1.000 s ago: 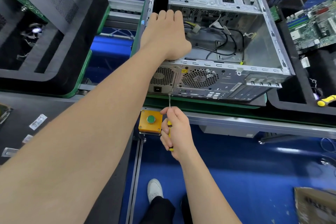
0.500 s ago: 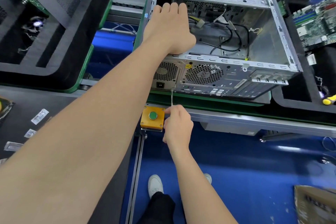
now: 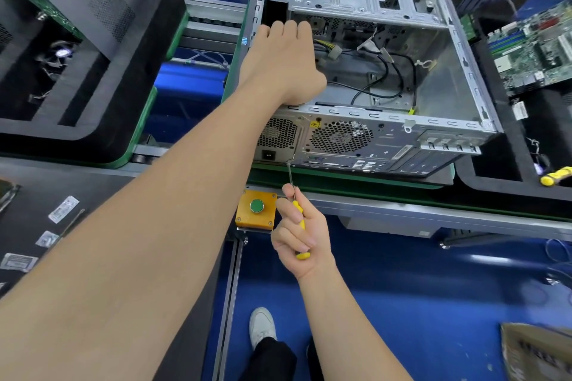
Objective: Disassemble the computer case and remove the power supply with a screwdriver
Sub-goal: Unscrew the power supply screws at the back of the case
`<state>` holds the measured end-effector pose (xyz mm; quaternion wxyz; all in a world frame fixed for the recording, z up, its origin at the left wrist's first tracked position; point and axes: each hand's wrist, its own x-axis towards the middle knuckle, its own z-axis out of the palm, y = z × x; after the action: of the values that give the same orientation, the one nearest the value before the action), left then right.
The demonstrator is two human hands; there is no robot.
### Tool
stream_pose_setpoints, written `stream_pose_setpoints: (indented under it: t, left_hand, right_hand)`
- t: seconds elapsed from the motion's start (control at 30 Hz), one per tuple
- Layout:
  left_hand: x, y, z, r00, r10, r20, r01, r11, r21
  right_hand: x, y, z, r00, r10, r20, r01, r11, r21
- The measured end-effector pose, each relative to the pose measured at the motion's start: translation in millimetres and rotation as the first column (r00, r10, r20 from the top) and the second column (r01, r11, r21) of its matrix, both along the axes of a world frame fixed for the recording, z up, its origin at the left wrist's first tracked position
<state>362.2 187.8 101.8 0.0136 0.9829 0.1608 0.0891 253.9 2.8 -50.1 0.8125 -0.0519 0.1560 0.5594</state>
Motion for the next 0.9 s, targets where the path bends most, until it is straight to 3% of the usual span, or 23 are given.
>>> stream_pose_setpoints:
  t: [0.07, 0.13, 0.2, 0.3, 0.4, 0.47, 0.53, 0.6, 0.7, 0.8, 0.9]
  left_hand:
    - [0, 0, 0, 1.000, 0.000, 0.004, 0.000, 1.000, -0.001]
    - [0, 0, 0, 1.000, 0.002, 0.007, -0.002, 1.000, -0.011]
    - [0, -1, 0, 1.000, 0.002, 0.011, -0.002, 1.000, -0.012]
    - [1, -1, 0, 1.000, 0.006, 0.009, -0.006, 1.000, -0.002]
    - [0, -1, 0, 1.000, 0.006, 0.008, -0.006, 1.000, 0.002]
    - [-1, -2, 1, 1.000, 0.005, 0.005, -0.005, 1.000, 0.004]
    - [-1, -2, 1, 1.000, 0.004, 0.004, -0.004, 1.000, 0.004]
    - [-1, -2, 1, 1.000, 0.005, 0.000, -0.005, 1.000, -0.004]
    - [-1, -2, 2, 1.000, 0.004, -0.006, -0.004, 1.000, -0.014]
    - [-2, -1, 2, 1.000, -0.006, -0.013, 0.006, 1.000, -0.020]
    - [-2, -3, 4, 1.000, 0.000, -0.003, 0.000, 0.999, -0.036]
  right_hand:
    - [-3, 3, -1, 0.998, -0.041, -0.040, 0.042, 0.999, 0.025]
    - [-2, 4, 1, 0.998, -0.052, 0.028, 0.054, 0.996, -0.064]
    - [2, 3, 2, 0.981, -0.016, 0.193, 0.066, 0.965, -0.253]
    - [3, 4, 5, 0.875, 0.130, 0.466, 0.159, 0.833, -0.529]
    - [-3, 12, 9, 0.676, 0.332, 0.658, 0.349, 0.642, -0.682]
    - [-7, 18, 12, 0.448, 0.580, 0.680, 0.527, 0.443, -0.725]
    - [-7, 21, 11, 0.209, 0.830, 0.518, 0.705, 0.240, -0.668]
    - [-11, 24, 8, 0.090, 0.936, 0.341, 0.815, 0.127, -0.565]
    - [-15, 28, 5, 0.096, 0.932, 0.350, 0.859, 0.100, -0.503]
    - [-12, 25, 7, 0.166, 0.841, 0.514, 0.806, 0.185, -0.563]
    - [-3, 18, 13, 0.419, 0.674, 0.608, 0.598, 0.298, -0.744]
